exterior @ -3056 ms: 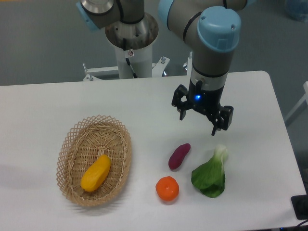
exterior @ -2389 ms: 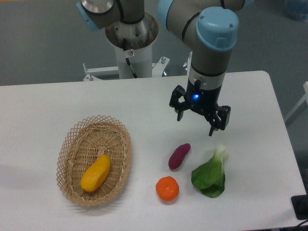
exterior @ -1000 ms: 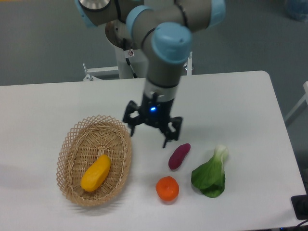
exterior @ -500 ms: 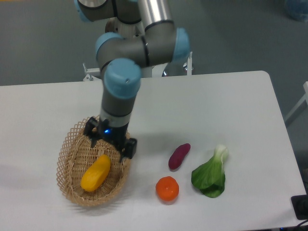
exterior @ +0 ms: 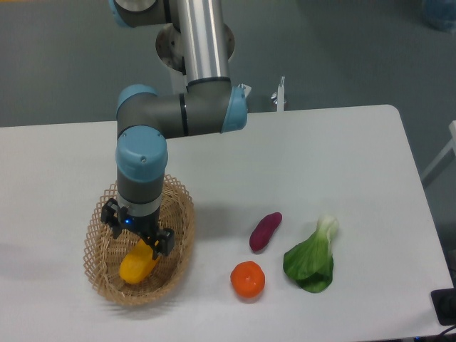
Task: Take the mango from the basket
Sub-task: 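Close the gripper around the yellow mango inside the basket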
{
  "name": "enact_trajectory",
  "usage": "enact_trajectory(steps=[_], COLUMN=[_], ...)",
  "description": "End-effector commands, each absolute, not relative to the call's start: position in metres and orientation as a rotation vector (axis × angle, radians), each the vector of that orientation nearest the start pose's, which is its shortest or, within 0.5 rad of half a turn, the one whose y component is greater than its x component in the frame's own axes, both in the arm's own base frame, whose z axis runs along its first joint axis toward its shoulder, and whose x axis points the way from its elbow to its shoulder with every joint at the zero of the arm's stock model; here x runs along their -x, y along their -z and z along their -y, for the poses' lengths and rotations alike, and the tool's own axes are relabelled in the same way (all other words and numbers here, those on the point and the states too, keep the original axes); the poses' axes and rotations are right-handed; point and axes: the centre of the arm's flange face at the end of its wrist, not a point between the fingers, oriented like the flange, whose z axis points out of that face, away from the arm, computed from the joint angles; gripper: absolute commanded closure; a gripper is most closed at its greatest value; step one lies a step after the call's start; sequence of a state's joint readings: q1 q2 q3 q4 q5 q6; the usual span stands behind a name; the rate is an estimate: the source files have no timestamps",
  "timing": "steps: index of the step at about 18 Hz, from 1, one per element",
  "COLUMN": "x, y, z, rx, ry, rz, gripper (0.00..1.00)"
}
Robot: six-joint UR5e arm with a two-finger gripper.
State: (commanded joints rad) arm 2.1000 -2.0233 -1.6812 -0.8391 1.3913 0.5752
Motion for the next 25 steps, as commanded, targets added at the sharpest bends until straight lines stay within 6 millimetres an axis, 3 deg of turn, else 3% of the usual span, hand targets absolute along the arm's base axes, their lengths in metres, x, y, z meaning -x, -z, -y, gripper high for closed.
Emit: enact_trajectory(steps=[7, 10, 21, 25], x=[0.194, 0.183, 0.174, 0.175], y=[-0.234, -0.225, -0.219, -0.217], z=[-0.63, -0.632, -0.633, -0.635], rx=[2.923, 2.949, 2.958, 2.94], ry=[0.087, 0.056, 0.051, 0.038], rz=[-0.086, -0.111, -0.085, -0.048], gripper=[0.0, 0.0, 0.0, 0.12])
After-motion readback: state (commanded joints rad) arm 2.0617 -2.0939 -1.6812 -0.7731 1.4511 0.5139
